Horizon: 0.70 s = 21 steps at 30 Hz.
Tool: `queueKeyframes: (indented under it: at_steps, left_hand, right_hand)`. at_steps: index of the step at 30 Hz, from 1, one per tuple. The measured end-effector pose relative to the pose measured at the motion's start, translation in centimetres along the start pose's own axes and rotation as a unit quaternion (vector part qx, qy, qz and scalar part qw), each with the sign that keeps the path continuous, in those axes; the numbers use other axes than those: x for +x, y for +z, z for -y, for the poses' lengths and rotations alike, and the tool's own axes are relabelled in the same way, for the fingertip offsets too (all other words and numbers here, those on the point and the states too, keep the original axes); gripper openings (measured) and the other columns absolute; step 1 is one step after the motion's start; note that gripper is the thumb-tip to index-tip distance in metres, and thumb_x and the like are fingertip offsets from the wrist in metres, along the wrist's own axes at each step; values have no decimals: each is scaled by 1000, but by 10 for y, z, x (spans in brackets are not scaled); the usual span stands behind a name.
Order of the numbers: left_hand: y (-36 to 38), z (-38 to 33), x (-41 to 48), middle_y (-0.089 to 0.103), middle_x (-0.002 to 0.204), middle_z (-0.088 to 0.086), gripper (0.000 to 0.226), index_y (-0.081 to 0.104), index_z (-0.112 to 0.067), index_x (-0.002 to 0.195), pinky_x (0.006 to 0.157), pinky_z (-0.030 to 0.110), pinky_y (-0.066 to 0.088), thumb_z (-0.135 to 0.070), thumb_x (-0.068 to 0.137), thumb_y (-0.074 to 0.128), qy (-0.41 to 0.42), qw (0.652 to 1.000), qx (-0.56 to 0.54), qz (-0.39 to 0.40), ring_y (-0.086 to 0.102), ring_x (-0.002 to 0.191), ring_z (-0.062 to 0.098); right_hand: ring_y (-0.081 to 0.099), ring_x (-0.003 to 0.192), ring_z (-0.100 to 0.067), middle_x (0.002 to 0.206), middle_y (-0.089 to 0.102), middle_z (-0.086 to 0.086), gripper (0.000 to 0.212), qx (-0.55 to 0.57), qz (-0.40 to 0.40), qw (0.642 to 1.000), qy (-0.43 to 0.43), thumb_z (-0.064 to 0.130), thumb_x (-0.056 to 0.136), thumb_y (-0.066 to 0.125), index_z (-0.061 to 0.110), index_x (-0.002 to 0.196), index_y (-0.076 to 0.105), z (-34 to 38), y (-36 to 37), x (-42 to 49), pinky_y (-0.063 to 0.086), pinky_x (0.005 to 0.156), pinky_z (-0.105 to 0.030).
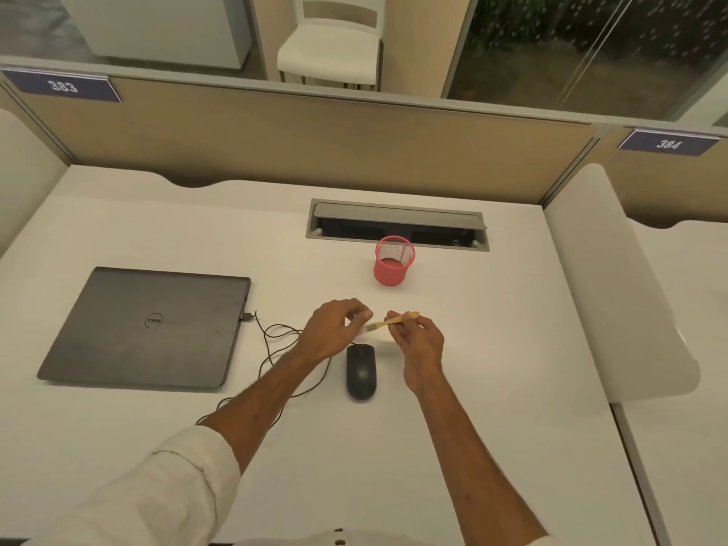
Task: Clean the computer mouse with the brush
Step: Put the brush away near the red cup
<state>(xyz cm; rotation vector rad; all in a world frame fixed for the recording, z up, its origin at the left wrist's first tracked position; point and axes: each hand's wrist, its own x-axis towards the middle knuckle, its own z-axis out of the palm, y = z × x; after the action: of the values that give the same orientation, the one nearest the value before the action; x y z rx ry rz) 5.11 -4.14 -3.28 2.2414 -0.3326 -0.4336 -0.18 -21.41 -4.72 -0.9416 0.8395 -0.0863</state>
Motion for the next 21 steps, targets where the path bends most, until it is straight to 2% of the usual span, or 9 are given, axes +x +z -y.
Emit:
queueKeyframes:
  at_steps: [3, 8, 10, 11, 12, 13, 15, 18, 21]
  left_hand:
    - [2, 1, 6, 82, 98, -7, 33, 80, -20, 98, 93, 44, 57, -38, 111, 56, -9, 1000, -8, 14, 72, 94, 18]
    - [-1, 2, 18, 81, 94, -9, 23, 78, -21, 98, 92, 43, 57, -35, 108, 63, -1, 1000, -12, 29, 71, 95, 17]
    - [-5, 3, 24, 80, 97, -7, 19, 76, -19, 102, 90, 45, 57, -30, 108, 62, 11, 999, 27, 34, 70, 94, 19]
    - [-8, 3, 27, 79, 99, -6, 18, 75, -19, 105, 88, 45, 57, -31, 108, 61, 22, 998, 53, 35, 68, 93, 19]
    - [-10, 3, 31, 78, 102, -5, 19, 74, -20, 107, 86, 43, 57, -32, 108, 60, 36, 995, 82, 38, 66, 91, 18]
    - [-13, 2, 35, 77, 105, -3, 20, 72, -20, 110, 85, 42, 57, -35, 109, 59, 52, 991, 114, 44, 64, 91, 17]
    - [-16, 0, 45, 75, 112, -1, 23, 71, -19, 116, 86, 40, 57, -37, 110, 58, 77, 981, 166, 63, 64, 95, 18]
    - [-18, -4, 60, 74, 118, 1, 23, 70, -18, 120, 89, 37, 57, -35, 110, 57, 89, 969, 212, 85, 66, 101, 20]
    - [-21, -2, 71, 74, 118, 2, 24, 70, -18, 120, 90, 37, 57, -35, 111, 55, 100, 964, 234, 81, 67, 103, 22]
  right_hand:
    - [76, 110, -41, 119, 76, -31, 8, 28, 8, 1000, 6, -1, 109, 60, -2, 117, 60, 2, 4, 5, 60, 104, -46]
    - [77, 108, -41, 118, 75, -31, 4, 40, -1, 999, 21, -5, 106, 62, -2, 109, 64, 3, 2, 17, 59, 106, -48]
    - [75, 114, -44, 116, 76, -30, 2, -32, 0, 999, -8, -5, 103, 65, -4, 105, 66, 4, -2, 24, 61, 105, -47]
    - [74, 115, -42, 116, 77, -26, 5, -116, -2, 992, -49, -3, 100, 69, -3, 106, 68, 5, -5, 27, 61, 104, -45]
    - [72, 116, -37, 117, 76, -19, 11, -230, -3, 967, -109, 0, 98, 72, 0, 109, 70, 6, -7, 30, 60, 103, -40]
    - [69, 118, -30, 119, 75, -11, 17, -338, 7, 924, -178, 4, 96, 76, 5, 113, 73, 8, -8, 33, 58, 100, -34]
    - [61, 119, -20, 120, 74, 0, 20, -460, 63, 841, -279, 12, 96, 80, 14, 115, 78, 12, -6, 38, 54, 97, -30]
    - [59, 112, -17, 112, 77, 3, 16, -503, 145, 801, -291, 29, 99, 81, 16, 109, 83, 15, 7, 43, 53, 91, -32]
    - [60, 101, -17, 107, 77, 3, 15, -512, 142, 797, -288, 30, 101, 78, 16, 105, 84, 15, 14, 50, 48, 84, -31]
